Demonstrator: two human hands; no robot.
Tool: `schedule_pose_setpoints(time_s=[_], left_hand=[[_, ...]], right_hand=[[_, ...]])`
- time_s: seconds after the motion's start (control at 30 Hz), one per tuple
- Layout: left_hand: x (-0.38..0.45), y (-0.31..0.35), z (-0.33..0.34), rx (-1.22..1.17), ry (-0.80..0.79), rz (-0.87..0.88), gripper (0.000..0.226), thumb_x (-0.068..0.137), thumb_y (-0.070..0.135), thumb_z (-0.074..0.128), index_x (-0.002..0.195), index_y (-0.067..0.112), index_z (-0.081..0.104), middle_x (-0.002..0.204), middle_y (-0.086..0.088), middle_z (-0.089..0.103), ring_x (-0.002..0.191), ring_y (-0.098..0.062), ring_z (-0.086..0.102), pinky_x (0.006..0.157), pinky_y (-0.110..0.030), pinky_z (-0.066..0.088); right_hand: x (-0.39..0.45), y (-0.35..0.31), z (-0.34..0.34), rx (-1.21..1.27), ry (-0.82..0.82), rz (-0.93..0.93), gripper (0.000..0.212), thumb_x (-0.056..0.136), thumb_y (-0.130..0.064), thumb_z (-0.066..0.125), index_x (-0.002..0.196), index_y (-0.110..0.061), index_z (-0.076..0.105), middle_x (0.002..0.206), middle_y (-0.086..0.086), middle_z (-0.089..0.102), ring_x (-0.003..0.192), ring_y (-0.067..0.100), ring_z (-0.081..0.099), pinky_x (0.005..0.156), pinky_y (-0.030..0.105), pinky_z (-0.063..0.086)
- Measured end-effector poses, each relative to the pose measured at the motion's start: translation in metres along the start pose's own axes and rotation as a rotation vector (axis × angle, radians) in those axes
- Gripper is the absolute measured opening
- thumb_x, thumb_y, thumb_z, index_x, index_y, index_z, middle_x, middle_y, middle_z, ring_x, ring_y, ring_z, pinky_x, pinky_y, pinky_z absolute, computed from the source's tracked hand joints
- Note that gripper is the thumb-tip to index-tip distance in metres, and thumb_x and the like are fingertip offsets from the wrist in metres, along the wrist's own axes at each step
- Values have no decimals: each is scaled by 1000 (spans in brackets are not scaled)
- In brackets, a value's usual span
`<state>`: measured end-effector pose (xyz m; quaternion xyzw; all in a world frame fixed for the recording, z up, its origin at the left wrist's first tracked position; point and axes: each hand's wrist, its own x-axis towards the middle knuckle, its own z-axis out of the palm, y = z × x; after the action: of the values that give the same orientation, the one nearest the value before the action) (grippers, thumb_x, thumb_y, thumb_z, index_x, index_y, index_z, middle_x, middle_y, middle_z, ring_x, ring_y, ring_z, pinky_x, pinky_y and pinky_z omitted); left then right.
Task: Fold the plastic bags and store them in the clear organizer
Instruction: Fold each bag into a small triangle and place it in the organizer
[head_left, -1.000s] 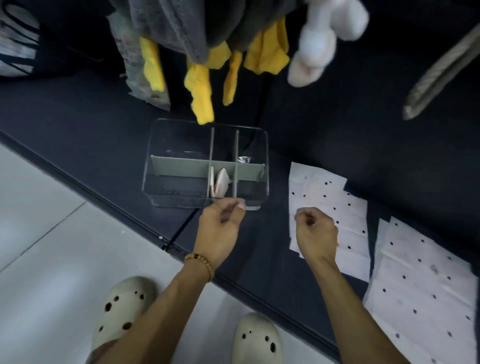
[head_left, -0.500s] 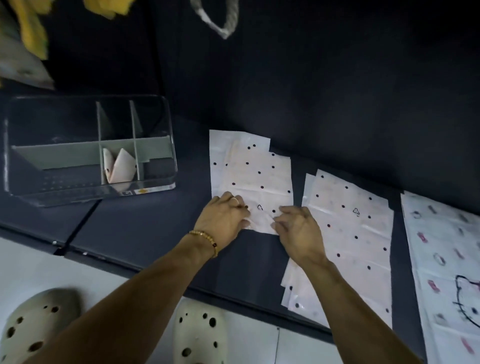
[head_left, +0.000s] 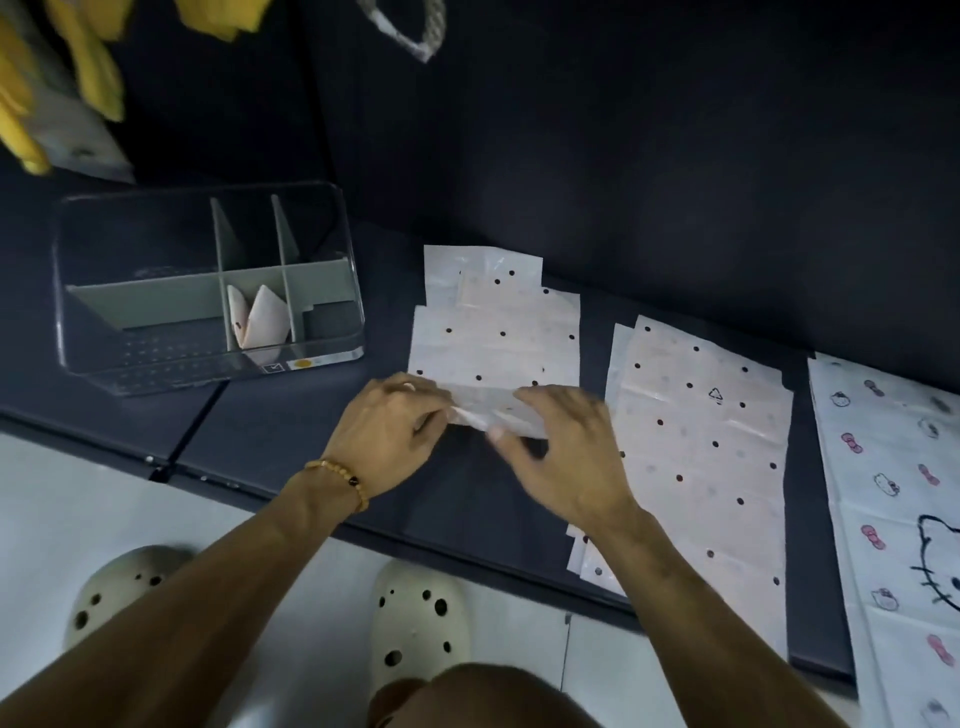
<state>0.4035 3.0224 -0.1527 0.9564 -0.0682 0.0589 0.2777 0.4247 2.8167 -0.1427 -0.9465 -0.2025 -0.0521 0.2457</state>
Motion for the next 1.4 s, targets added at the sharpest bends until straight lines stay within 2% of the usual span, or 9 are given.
schedule_pose_setpoints(time_s=[0.13,0.27,0.43,0.67,0.73,0.8,0.97,1.1,1.4], left_hand=[[-43,-23,-23,-77,-66,-154,11,93,18,54,96,15,64,86,-2,64,77,-23,61,71,-34,51],[-76,-51,-44,-170,-165,-269,14,97,16,50,84,17,56,79,2,60,74,-18,56,66,-23,42],[-91,-72,-56,-222,-123,-397,15,96,21,51,82,24,54,77,11,57,73,-11,53,65,-14,36],[-94,-74,-44,-284,-127,-553,40,75,30,78,109,22,60,96,11,62,87,-10,58,78,-22,46],[-91,-73,-40,-230,-72,-584,16,89,26,63,99,13,63,91,2,63,85,-18,58,78,-30,49],[-87,-71,-36,-134,-57,-601,24,94,28,56,74,14,56,76,-1,58,73,-20,54,67,-29,41],[-77,-68,-31,12,-69,-731,45,91,36,59,55,17,39,56,1,44,54,-12,42,55,-26,32],[-70,-73,-29,39,-72,-807,45,88,43,62,55,18,44,57,1,47,59,-17,49,58,-27,40],[-61,-81,-30,85,-109,-912,35,81,55,64,84,21,63,83,-3,63,77,-24,59,70,-32,51]], right_hand=[[-18,-27,30,-43,-323,-173,53,83,-38,65,131,-20,55,130,1,60,122,19,52,107,29,29],[-16,-61,54,163,-430,-113,25,89,-13,54,108,-14,70,120,5,67,105,24,62,90,33,49],[-7,-77,66,455,-344,283,9,87,-19,64,82,-16,70,79,-6,68,73,13,62,64,16,46],[0,-82,76,412,-201,547,13,86,-23,63,84,-10,62,82,-3,65,75,16,61,67,26,50],[0,-80,77,403,-172,597,11,86,-19,62,81,-9,61,73,-6,61,67,11,59,57,20,46],[-1,-79,78,397,-136,646,12,85,-16,64,80,-5,64,70,-5,62,66,12,61,60,24,51],[4,-74,79,359,-139,650,18,90,-19,62,74,-11,60,64,-4,61,57,7,55,50,13,40],[17,-69,79,278,-255,611,21,94,-22,58,82,-6,58,71,4,60,63,15,54,57,24,41],[31,-66,81,228,-331,664,21,93,-30,60,84,-11,58,78,2,61,74,20,58,60,26,42]])
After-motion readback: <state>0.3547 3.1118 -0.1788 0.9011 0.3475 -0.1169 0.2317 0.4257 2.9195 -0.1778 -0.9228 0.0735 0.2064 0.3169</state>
